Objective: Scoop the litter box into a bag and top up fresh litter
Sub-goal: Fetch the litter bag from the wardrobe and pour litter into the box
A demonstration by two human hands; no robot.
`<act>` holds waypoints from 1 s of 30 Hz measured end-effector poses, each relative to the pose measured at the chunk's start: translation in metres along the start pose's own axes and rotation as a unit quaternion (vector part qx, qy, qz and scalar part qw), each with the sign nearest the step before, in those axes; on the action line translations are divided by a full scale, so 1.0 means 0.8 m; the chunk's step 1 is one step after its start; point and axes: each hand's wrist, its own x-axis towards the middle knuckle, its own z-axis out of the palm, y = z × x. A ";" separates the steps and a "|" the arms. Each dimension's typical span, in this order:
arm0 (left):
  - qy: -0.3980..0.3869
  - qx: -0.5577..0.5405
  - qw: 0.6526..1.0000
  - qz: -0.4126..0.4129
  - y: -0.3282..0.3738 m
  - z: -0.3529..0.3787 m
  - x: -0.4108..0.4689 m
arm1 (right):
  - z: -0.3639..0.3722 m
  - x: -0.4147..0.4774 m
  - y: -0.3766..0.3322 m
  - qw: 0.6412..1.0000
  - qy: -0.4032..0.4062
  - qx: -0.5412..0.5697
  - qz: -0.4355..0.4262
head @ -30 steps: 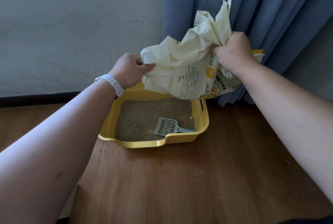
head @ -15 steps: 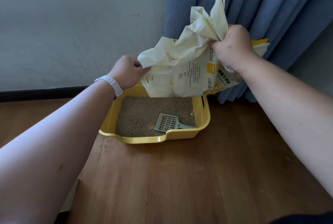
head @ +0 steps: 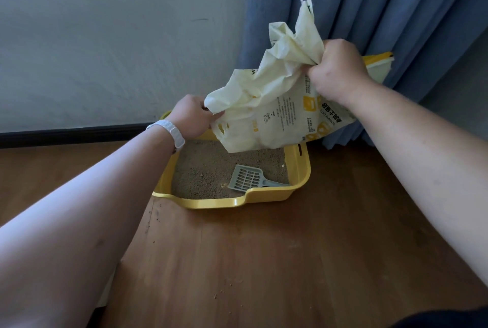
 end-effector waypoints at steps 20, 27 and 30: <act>-0.010 -0.072 0.997 -0.006 -0.015 0.016 0.001 | -0.006 -0.005 -0.001 0.999 -0.021 -0.014 -0.027; -0.026 -0.067 0.997 -0.007 -0.011 0.013 -0.001 | -0.011 -0.005 -0.004 0.999 -0.026 -0.010 -0.025; -0.045 -0.061 0.997 0.002 -0.010 0.010 -0.001 | -0.016 -0.005 -0.003 0.999 -0.030 -0.007 -0.028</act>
